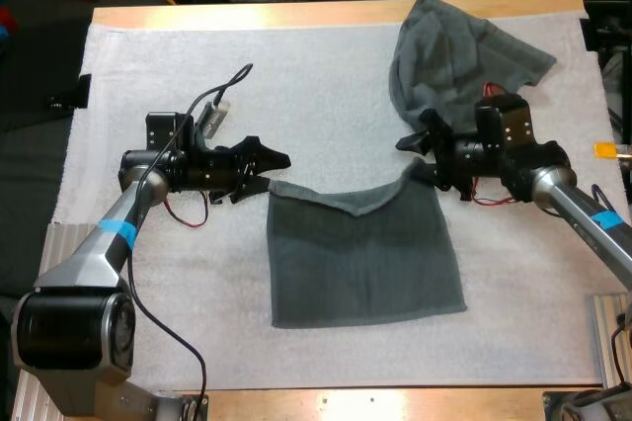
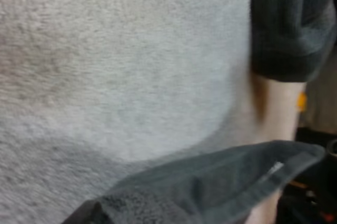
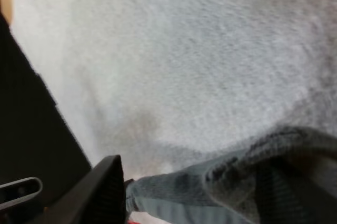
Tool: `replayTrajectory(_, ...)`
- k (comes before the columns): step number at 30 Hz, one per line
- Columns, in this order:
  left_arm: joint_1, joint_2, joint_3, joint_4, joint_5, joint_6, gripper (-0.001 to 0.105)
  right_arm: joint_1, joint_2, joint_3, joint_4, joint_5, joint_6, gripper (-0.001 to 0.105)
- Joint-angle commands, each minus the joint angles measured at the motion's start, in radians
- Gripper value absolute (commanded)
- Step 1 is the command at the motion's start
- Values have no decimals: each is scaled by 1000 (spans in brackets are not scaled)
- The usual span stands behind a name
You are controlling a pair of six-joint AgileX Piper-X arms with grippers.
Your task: Pick towel from pile, fold and stack
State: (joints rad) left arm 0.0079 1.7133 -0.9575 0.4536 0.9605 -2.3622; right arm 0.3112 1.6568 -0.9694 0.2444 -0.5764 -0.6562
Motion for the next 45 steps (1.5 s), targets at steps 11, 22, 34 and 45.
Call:
replayTrajectory(11,2,-4,-3,-165,70,-271,63,-9,2,-2,-105,-1,56,54)
replayTrajectory(22,95,-11,-3,-175,63,-282,63,-9,-5,-2,-106,128,49,54)
replayTrajectory(34,124,-89,-3,-161,86,-133,63,-9,-73,-2,-99,230,-100,54)
replayTrajectory(45,124,-302,-3,100,-76,155,63,-9,-203,-2,145,273,-380,54)
